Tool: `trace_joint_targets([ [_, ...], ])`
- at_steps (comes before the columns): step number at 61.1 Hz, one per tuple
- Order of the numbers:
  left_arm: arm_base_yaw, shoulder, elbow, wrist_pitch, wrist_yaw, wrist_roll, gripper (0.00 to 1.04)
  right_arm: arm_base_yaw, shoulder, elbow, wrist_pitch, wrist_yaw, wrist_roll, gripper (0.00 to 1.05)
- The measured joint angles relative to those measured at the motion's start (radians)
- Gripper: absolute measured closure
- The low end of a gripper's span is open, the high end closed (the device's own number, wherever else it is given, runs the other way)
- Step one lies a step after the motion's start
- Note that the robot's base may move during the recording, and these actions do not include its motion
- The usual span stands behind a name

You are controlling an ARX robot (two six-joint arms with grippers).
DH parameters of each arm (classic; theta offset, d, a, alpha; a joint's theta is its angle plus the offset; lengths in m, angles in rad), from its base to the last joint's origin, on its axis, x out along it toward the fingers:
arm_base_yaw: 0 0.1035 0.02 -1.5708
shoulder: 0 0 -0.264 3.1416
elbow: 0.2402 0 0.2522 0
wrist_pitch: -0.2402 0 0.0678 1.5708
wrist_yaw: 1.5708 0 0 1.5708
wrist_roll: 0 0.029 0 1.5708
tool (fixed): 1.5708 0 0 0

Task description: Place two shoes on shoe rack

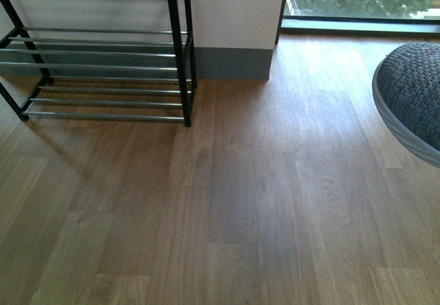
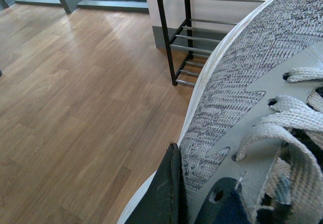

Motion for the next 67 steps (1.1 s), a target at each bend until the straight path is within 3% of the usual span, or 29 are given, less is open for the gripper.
trace_joint_targets([
  [67,0.000,0.000,0.000,0.000,0.004,0.000,1.03,0.000,0.002,0.000,0.000,0.003,0.000,1.03],
])
